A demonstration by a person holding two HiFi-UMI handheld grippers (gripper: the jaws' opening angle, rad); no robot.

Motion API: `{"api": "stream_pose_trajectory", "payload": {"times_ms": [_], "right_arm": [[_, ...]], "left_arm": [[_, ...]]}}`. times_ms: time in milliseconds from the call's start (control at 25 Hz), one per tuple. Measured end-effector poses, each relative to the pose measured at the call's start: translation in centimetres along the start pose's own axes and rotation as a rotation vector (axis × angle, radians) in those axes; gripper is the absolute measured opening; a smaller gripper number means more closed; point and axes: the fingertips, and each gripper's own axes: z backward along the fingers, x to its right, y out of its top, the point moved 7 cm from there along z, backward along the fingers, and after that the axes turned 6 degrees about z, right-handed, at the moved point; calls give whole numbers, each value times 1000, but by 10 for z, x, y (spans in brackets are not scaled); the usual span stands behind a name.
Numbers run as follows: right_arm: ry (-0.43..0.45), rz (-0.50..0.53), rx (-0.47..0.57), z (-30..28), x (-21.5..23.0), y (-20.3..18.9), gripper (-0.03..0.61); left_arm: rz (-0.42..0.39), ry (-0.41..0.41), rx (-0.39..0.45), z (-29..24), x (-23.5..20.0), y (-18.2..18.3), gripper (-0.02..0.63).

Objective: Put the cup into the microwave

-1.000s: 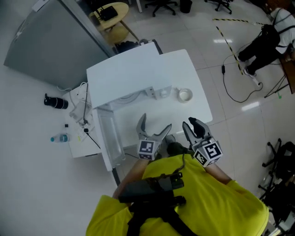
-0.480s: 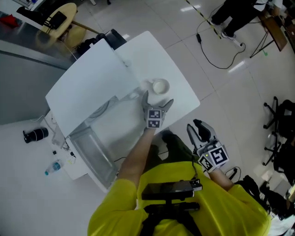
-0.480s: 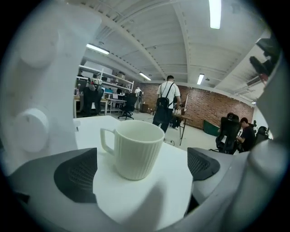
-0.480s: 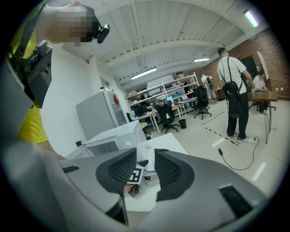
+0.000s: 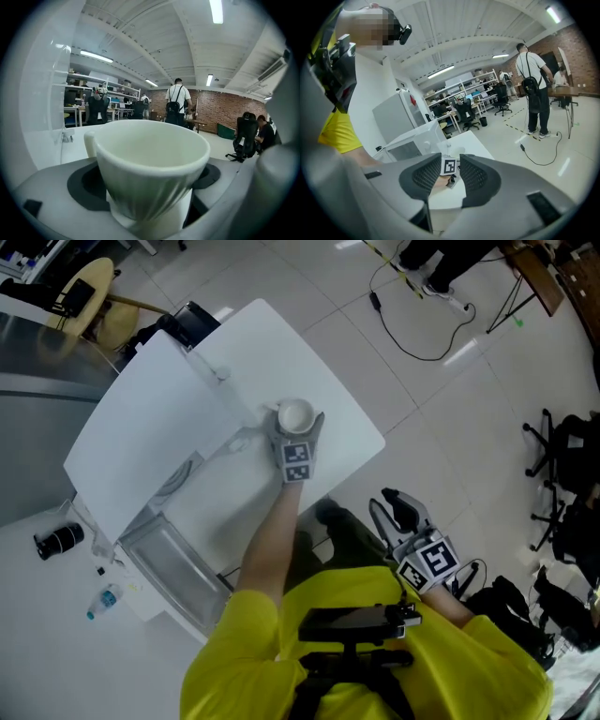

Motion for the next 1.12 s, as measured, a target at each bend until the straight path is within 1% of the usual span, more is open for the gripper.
{"api": "stream_pose_trajectory", "payload": {"times_ms": [120, 240, 280, 320, 440, 520, 600, 640, 680, 840, 960, 1120], "right_arm": [[15, 4, -8, 0, -2, 0, 129], [21, 6, -10, 1, -13, 4, 129], [33, 15, -11, -2, -15, 7, 115], [56, 26, -9, -7, -17, 11, 64], [155, 61, 11, -27, -28, 27, 57], [212, 88, 7, -43, -44, 33, 57], [273, 114, -7, -65, -65, 36, 57], [309, 128, -12, -77, -77, 36, 37], [348, 144, -17, -88, -90, 35, 0], [497, 199, -59, -123, -147, 30, 0], [583, 228, -94, -138, -183, 26, 0], [640, 240, -156, -148, -207, 18, 0]], "left_arm": [[23, 16, 6, 10, 1, -1, 471], [44, -6, 8, 49, 8, -1, 469], [48, -16, 11, 67, 13, 0, 469], [52, -18, 14, 87, 18, 0, 469], [90, 13, 21, 155, 25, 0, 469], [127, 72, 32, 201, 12, 0, 470], [157, 160, 52, 241, -20, 1, 471], [171, 209, 65, 257, -41, 1, 471], [183, 258, 79, 269, -63, 2, 471], [183, 436, 133, 300, -145, 6, 471], [169, 510, 166, 307, -201, 17, 471], [149, 553, 177, 298, -261, 27, 472]]}}
